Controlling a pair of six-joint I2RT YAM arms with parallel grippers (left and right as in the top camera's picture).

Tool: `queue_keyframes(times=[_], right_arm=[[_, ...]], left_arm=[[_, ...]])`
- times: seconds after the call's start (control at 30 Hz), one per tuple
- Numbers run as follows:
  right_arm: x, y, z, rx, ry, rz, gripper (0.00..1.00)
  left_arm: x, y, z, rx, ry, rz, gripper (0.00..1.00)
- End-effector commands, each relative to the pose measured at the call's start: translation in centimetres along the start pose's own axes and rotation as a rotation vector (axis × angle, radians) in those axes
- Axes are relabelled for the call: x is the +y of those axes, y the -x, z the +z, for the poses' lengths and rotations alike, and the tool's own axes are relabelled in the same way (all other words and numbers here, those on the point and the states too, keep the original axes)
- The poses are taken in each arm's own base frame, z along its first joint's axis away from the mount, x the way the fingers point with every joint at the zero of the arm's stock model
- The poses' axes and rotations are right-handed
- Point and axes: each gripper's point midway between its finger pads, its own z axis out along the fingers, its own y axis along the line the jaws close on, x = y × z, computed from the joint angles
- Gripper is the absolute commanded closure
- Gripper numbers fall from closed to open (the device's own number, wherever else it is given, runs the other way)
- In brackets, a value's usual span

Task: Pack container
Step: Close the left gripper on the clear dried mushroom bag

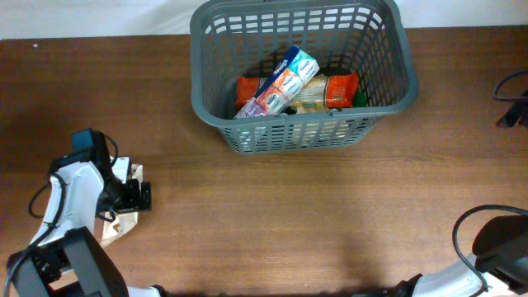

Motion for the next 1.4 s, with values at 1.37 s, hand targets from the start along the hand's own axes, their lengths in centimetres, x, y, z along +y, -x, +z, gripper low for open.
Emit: queue_keyframes(times=[1.37], right_arm=[[-0.2, 0.0, 0.1, 0.003, -0.01, 0.01, 0.01]], left_arm=[[0.1, 3.2, 5.1, -0.093, -0.115, -0.236, 0.01]])
